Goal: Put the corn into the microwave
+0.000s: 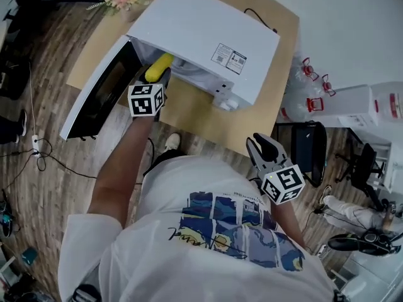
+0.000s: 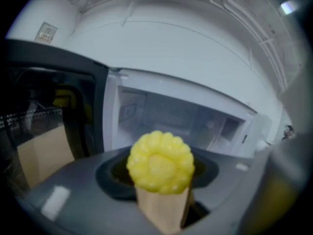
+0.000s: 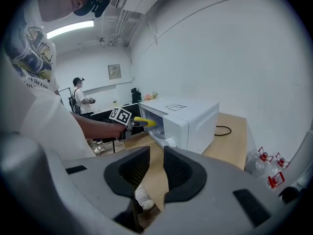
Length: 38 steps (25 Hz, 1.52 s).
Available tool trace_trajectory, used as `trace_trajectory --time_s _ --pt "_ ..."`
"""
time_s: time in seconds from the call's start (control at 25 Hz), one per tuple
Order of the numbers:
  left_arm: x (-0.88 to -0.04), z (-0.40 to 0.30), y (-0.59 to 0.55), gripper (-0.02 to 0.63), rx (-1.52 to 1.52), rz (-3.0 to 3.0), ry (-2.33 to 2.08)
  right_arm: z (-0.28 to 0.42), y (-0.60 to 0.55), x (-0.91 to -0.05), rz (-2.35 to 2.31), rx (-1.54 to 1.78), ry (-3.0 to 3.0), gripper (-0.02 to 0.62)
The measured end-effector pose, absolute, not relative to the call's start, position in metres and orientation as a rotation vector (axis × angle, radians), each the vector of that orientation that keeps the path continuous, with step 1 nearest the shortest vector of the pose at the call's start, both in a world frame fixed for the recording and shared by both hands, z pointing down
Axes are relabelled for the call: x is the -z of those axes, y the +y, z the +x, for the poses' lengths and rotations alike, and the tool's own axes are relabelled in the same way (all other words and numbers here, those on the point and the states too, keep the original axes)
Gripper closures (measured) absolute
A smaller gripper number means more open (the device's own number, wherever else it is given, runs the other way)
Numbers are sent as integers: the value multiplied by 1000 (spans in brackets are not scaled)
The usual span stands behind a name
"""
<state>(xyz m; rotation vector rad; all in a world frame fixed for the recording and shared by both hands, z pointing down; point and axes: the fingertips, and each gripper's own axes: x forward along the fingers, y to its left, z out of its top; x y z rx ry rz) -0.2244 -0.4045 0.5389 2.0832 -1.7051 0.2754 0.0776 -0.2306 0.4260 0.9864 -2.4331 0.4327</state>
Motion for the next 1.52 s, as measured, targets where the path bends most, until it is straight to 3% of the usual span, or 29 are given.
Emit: trace_trajectory --time_s 0.72,1.52 --pt "-584 -215 -500 356 -431 2175 -1622 63 -234 -435 1274 -532 -2277 517" --pt "-611 -199 -520 351 -722 2217 -1572 65 -207 -445 1408 -624 -2168 517"
